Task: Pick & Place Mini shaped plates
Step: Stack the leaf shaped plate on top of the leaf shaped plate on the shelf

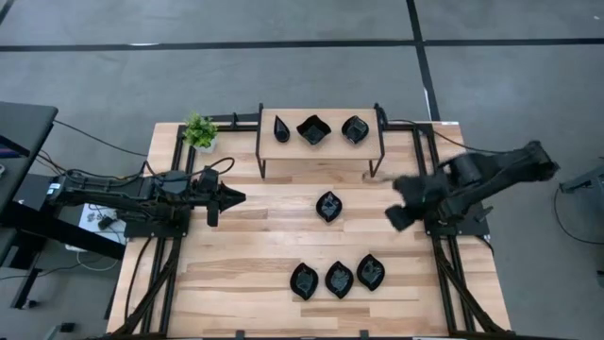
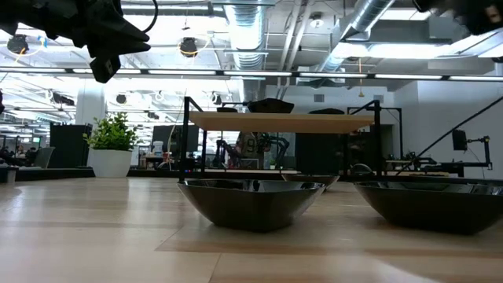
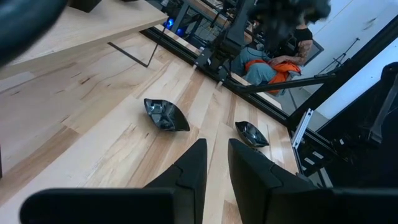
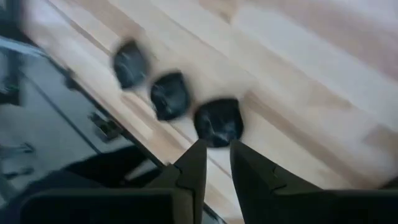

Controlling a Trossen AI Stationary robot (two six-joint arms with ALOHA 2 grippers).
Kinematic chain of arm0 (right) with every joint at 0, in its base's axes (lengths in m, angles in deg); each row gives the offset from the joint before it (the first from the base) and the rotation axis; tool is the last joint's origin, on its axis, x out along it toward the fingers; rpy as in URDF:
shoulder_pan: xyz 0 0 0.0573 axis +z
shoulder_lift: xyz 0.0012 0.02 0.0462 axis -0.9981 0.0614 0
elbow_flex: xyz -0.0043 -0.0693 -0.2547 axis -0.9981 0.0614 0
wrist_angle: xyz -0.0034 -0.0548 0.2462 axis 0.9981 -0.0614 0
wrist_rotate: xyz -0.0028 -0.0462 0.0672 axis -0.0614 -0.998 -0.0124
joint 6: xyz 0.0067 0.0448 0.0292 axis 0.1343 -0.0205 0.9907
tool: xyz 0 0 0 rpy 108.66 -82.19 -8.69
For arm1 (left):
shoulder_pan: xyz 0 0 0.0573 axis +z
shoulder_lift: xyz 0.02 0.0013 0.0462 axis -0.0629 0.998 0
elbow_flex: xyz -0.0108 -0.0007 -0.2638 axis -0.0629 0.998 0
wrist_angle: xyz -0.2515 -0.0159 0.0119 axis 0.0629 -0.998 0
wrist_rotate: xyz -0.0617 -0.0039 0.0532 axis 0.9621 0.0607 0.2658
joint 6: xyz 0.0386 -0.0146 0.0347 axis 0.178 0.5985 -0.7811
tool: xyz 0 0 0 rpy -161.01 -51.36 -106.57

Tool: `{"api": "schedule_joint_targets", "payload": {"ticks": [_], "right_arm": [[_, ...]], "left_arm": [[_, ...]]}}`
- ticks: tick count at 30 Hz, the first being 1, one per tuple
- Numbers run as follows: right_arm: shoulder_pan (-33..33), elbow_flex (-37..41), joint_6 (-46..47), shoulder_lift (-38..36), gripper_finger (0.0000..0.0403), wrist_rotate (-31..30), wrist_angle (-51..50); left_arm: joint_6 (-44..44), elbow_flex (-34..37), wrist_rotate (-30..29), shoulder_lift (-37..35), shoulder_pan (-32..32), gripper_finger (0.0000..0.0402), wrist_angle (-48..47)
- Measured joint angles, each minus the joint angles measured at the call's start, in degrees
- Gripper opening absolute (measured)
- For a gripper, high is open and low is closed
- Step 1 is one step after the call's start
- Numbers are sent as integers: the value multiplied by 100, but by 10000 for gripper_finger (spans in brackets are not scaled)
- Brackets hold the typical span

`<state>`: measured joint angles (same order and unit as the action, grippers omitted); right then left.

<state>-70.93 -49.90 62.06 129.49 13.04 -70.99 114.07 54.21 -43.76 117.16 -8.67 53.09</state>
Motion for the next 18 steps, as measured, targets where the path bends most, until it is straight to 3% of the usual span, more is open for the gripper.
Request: {"api": "schedule_joint_targets", "payload": {"ticks": [7, 18], "right_arm": [[1213, 693, 1147, 677, 68, -2, 287], [2333, 1907, 2855, 1197, 72, -558, 2346]], "left_arm": [[0, 0, 0, 0, 0, 66, 7], [-1, 0, 0, 0, 2, 66, 26]]}}
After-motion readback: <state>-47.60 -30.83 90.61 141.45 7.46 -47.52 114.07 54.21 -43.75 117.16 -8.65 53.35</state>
